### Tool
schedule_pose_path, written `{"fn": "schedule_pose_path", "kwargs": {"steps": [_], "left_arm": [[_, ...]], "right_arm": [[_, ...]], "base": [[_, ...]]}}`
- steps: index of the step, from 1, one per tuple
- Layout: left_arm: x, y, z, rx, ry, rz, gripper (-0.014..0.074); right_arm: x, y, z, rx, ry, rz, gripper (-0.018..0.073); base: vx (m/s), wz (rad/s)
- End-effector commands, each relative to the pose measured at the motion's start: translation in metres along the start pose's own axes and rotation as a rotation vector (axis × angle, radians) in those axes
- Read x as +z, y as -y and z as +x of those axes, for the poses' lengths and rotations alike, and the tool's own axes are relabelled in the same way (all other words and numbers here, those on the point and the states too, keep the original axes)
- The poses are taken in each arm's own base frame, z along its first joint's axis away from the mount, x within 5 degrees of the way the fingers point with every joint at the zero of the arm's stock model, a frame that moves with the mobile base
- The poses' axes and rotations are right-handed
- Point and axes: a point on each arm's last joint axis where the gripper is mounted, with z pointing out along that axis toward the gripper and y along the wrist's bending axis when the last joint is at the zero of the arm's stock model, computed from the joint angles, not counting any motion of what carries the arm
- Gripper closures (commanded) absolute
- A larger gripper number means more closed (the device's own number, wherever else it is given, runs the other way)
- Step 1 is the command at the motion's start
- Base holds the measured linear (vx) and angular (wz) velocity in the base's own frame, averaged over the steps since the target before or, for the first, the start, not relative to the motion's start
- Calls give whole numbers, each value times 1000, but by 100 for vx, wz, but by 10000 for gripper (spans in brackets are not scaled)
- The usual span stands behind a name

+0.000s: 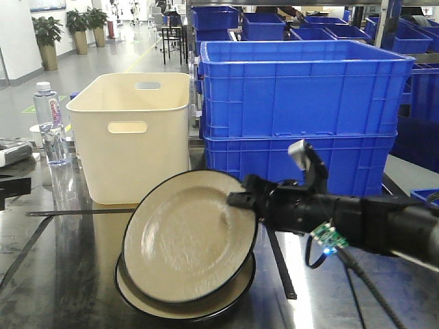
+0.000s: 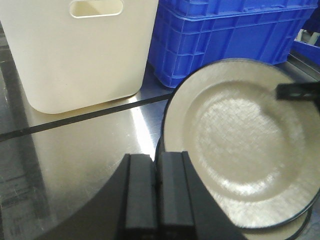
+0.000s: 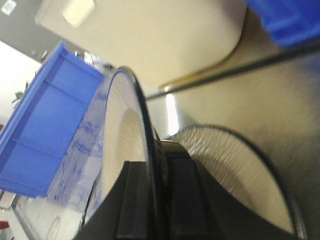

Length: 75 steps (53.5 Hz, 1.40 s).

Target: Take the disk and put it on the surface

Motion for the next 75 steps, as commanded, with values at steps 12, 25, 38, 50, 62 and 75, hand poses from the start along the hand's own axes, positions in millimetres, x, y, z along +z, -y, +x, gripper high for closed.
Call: {"fn": "schedule_pose_path", "kwargs": {"steps": [12, 25, 38, 50, 62, 75], "left_arm": [[-11, 11, -13, -21, 58, 44, 603], [-9, 7, -2, -136, -57, 2, 601], [0, -52, 43, -117, -486, -450, 597], [-1, -68, 36, -89, -401, -614, 597], [-19, -53, 21, -94, -287, -623, 597], [-56, -20, 20, -60, -96, -610, 597]], "right_arm": [[-5, -23, -15, -37, 63, -63, 17], [-29, -13, -37, -377, 136, 73, -67], [-91, -18, -66, -651, 160, 315, 118], [-137, -42, -60, -728, 41, 523, 543], [-183, -43, -55, -697, -34, 862, 568], [-215, -67, -31, -771, 209, 768, 568]], "base": [[0, 0], [0, 0], [0, 0], [0, 0], [0, 0], [0, 0]]}}
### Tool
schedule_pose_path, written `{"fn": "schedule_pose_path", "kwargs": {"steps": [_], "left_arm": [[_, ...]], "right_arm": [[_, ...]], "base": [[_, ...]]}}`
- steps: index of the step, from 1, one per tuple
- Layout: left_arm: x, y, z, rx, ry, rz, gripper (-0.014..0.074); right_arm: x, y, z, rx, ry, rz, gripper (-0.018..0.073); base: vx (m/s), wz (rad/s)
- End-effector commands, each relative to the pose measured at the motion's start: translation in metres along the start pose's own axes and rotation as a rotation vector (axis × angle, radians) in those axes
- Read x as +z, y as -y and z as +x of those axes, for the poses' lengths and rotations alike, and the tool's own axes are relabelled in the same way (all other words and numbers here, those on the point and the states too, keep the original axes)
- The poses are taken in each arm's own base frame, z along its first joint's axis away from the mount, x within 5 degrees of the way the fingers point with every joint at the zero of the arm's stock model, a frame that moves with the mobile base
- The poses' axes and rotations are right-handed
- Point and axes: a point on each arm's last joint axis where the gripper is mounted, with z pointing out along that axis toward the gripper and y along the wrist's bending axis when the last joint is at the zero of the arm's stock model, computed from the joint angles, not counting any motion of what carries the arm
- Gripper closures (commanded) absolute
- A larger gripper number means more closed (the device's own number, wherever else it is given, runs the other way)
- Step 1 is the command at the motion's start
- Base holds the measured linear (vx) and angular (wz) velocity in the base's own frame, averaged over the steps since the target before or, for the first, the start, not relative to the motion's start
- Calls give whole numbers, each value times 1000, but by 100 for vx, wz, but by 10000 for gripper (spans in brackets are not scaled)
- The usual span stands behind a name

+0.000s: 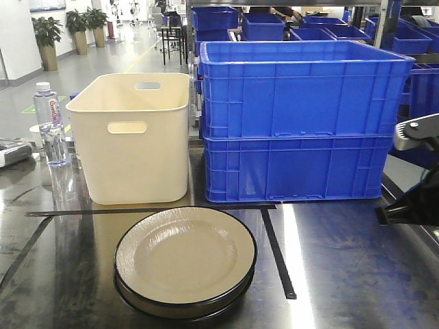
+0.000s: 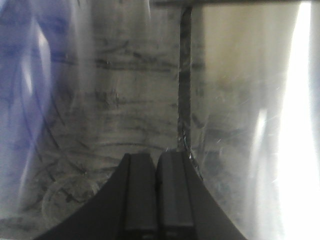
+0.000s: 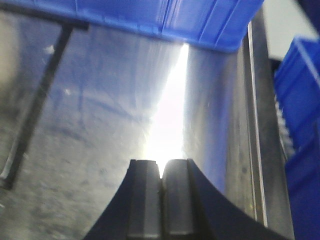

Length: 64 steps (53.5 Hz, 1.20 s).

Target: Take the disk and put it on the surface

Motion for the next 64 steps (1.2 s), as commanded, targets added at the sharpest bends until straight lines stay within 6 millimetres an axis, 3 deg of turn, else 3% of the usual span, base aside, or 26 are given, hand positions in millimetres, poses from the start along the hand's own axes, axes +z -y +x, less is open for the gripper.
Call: {"fn": "schedule_pose_path", "kwargs": {"steps": [1, 18, 23, 28, 40, 64], "left_arm": [[-30, 3, -2, -20, 203, 14, 597], [-89, 22, 82, 99, 599, 92, 597], [-102, 23, 102, 78, 703, 100, 597], [-101, 23, 116, 51, 719, 111, 597], [-87, 26, 130, 49, 635, 144, 597], [-87, 30, 132, 67, 611, 187, 597]], "right_arm": [[-36, 0, -8, 29, 299, -6, 568], [-78, -8, 67, 137, 770, 40, 568], [-80, -9, 80, 136, 810, 57, 566], [-78, -10, 83, 134, 819, 62, 567], [-78, -10, 83, 135, 827, 65, 567], [-78, -10, 83, 135, 823, 63, 567]], "base": [[0, 0], [0, 0], [0, 0], [0, 0], [0, 0], [0, 0]]}}
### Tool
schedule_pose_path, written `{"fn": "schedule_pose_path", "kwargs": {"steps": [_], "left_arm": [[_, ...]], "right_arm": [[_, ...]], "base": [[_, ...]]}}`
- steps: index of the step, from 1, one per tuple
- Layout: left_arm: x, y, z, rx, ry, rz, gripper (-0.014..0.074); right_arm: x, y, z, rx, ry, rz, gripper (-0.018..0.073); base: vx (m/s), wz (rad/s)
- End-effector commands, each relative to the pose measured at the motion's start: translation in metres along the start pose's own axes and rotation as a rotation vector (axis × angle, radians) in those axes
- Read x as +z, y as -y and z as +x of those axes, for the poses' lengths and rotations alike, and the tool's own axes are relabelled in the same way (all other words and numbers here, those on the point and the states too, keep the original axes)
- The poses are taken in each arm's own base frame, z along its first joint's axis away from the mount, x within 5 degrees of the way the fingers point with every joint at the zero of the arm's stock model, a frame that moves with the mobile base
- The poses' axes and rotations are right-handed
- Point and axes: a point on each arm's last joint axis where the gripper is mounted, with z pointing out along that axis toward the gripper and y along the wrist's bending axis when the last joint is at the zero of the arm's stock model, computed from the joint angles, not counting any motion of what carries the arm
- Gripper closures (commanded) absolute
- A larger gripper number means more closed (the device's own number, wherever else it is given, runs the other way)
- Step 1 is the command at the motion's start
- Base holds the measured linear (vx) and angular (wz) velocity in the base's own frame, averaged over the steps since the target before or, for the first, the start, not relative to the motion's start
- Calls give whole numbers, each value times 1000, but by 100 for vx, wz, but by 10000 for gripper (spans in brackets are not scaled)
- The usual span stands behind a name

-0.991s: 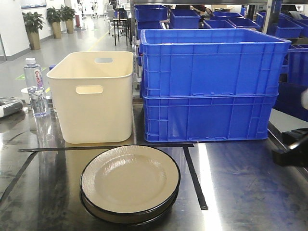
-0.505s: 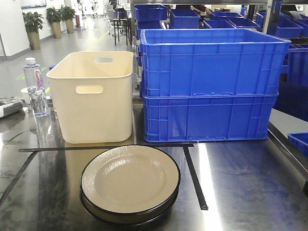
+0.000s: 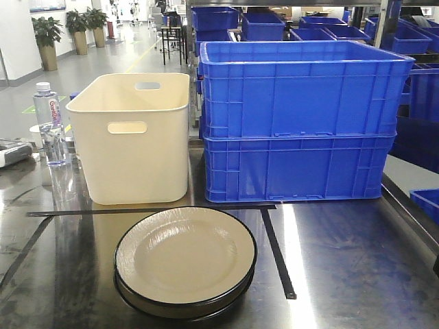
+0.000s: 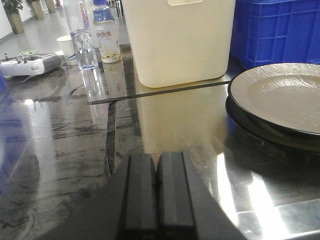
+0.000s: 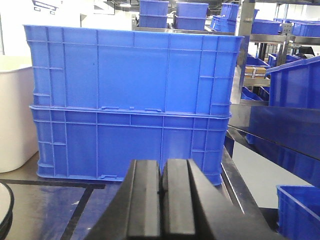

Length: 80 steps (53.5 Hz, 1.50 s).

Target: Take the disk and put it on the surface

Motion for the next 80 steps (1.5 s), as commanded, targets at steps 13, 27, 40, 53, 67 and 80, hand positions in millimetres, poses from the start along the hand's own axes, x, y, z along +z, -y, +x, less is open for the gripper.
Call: {"fn": "schedule_pose_path", "kwargs": {"steps": [13, 27, 40, 53, 67, 80], "left_arm": [[-2, -3, -15, -17, 91, -27, 597], [-13, -2, -12, 7, 131, -37, 597], [-17, -6, 27, -3, 158, -105, 597], [-13, -5, 105, -1, 247, -127, 596], [-11, -4, 108, -4, 213, -124, 595], [-11, -4, 108, -4, 212, -124, 595]], "right_arm": [[-1, 2, -18, -14, 118, 19, 567], [-1, 2, -18, -14, 118, 19, 567], [-1, 2, -18, -14, 118, 19, 567], [-1, 2, -18, -14, 118, 19, 567], [-1, 2, -18, -14, 118, 19, 567], [-1, 2, -17, -14, 115, 19, 567]], "base": [[0, 0], [0, 0], [0, 0], [0, 0], [0, 0], [0, 0]]}}
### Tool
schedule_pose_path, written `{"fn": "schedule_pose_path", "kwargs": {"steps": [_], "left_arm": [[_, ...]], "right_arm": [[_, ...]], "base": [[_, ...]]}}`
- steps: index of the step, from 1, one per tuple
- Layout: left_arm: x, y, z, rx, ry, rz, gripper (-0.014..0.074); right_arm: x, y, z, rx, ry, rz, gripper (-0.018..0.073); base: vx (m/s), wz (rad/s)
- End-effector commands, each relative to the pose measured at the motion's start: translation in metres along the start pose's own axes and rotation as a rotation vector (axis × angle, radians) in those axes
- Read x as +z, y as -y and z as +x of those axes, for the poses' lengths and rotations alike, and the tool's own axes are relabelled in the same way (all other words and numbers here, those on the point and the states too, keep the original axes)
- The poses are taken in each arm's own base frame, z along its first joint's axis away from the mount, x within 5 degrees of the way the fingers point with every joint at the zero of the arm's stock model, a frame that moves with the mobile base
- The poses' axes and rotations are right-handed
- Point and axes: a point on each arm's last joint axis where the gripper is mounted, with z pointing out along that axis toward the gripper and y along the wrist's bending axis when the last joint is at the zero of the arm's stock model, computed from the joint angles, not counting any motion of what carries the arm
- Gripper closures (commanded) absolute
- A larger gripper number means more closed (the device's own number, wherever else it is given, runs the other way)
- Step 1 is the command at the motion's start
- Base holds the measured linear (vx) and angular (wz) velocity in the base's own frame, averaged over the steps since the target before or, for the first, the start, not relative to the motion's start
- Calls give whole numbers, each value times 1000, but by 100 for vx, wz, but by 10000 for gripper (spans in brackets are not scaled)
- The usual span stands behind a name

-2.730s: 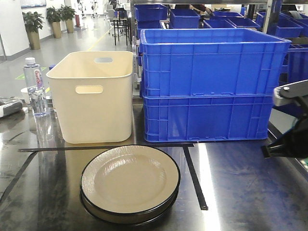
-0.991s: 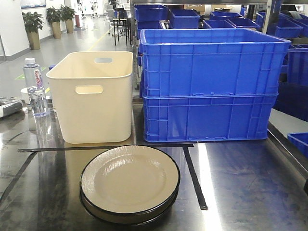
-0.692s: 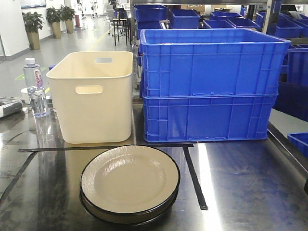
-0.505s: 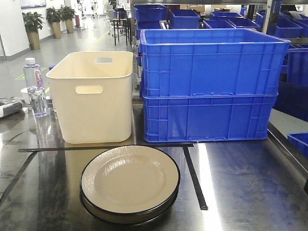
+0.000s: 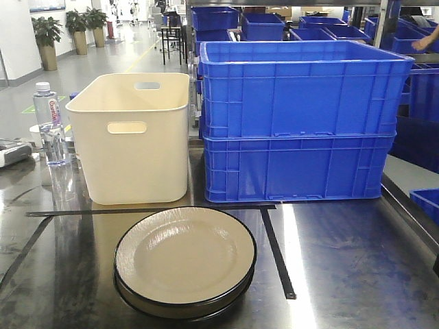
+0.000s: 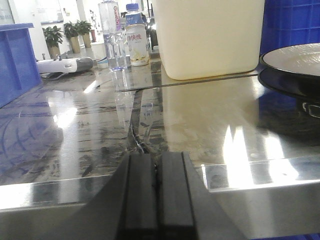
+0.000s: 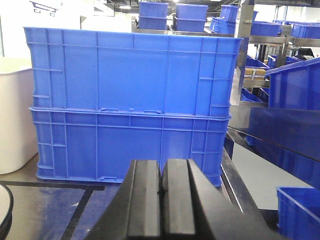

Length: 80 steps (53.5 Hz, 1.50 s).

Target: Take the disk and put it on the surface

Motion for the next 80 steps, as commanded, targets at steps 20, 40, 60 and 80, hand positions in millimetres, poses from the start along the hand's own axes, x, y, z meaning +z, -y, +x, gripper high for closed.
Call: {"fn": "schedule_pose_path", "kwargs": {"steps": [20, 40, 60, 80], "left_arm": [[0, 0, -1, -14, 78, -5, 595], [0, 0, -1, -14, 78, -5, 595], [0, 0, -1, -14, 78, -5, 595], [0, 0, 0, -14, 77, -4, 595]], "right_arm": [[-1, 2, -17, -15, 108, 17, 567], [-16, 0, -12, -59, 16, -14, 567], [-112, 6, 96, -21, -19, 97, 567], [-131, 2, 127, 20, 8, 95, 567]], "base": [[0, 0], [0, 0], [0, 0], [0, 0]]}}
